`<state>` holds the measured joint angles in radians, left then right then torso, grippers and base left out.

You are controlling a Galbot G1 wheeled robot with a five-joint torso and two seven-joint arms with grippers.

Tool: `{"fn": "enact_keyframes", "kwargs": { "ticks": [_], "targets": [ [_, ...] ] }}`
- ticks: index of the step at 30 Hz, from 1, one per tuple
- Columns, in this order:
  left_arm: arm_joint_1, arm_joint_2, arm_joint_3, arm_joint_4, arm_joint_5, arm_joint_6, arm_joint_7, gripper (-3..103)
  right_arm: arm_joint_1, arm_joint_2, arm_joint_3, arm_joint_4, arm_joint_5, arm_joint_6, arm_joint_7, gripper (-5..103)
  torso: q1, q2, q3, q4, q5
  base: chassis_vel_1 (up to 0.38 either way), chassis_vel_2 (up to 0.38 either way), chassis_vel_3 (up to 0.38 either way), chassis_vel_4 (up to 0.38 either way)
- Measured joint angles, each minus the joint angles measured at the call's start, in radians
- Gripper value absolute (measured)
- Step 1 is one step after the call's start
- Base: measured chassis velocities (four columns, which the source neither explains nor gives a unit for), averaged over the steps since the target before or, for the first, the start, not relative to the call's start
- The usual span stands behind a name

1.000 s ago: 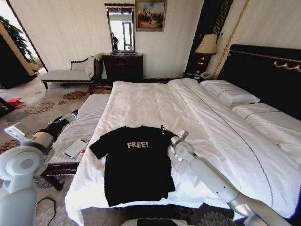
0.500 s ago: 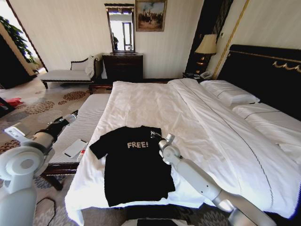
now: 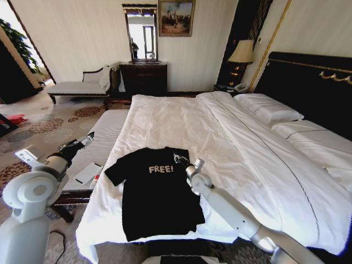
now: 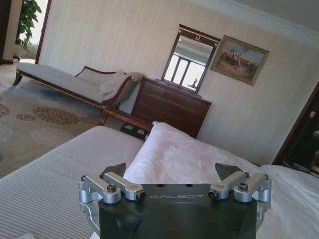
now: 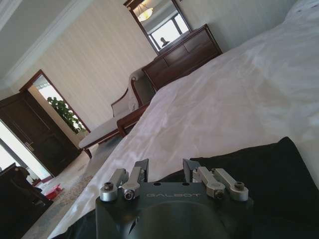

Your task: Fold the clothes on the bed.

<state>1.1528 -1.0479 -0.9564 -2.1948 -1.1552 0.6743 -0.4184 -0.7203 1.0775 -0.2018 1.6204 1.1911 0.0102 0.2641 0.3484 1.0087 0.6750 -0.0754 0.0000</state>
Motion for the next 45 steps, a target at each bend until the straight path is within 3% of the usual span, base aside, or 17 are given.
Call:
{"fn": "enact_keyframes", "kwargs": {
  "ticks": [7,9,12,17,23,36,45],
  "targets": [
    [0.033,-0.04,0.007,0.109,-0.064,0.029,-0.01,100,-0.018,-0.003,0.067,-0.001,0.004,0.013,0.006,68,0.0,0.0,0.0,0.0001,0.0002,0.0,0.0,0.0,0.0],
    [0.04,-0.048,0.005,0.141,-0.082,0.031,-0.008,100,-0.023,-0.005,0.079,-0.001,0.005,0.013,0.007,68,0.0,0.0,0.0,0.0004,0.0001,0.0,0.0,0.0,0.0],
    [0.054,-0.078,-0.005,0.261,-0.18,0.034,-0.004,100,-0.043,-0.015,0.107,0.005,0.006,0.013,0.016,84,0.0,0.0,0.0,0.0002,-0.0001,0.0,0.0,0.0,0.0],
    [0.057,-0.098,-0.006,0.433,-0.214,0.036,0.08,100,-0.065,-0.028,0.131,0.015,0.005,0.009,0.034,98,0.0,0.0,0.0,0.0002,-0.0002,0.0,0.0,0.0,0.0],
    [0.02,-0.13,0.0,0.547,-0.238,0.029,0.123,100,-0.084,-0.032,0.152,0.017,0.004,-0.002,0.056,100,0.0,0.0,0.0,0.0,0.0,0.0,0.0,0.0,0.0],
    [-0.029,-0.152,0.039,0.593,-0.199,-0.008,0.156,103,-0.098,-0.041,0.169,0.011,0.006,-0.003,0.058,100,0.0,0.0,0.0,0.0001,0.0,0.0,0.0,0.0,0.0],
    [-0.05,-0.162,0.056,0.626,-0.162,-0.015,0.17,91,-0.095,-0.034,0.17,-0.002,0.007,-0.001,0.057,100,0.0,0.0,0.0,0.0003,0.0,0.0,0.0,0.0,0.0]
  ]
}}
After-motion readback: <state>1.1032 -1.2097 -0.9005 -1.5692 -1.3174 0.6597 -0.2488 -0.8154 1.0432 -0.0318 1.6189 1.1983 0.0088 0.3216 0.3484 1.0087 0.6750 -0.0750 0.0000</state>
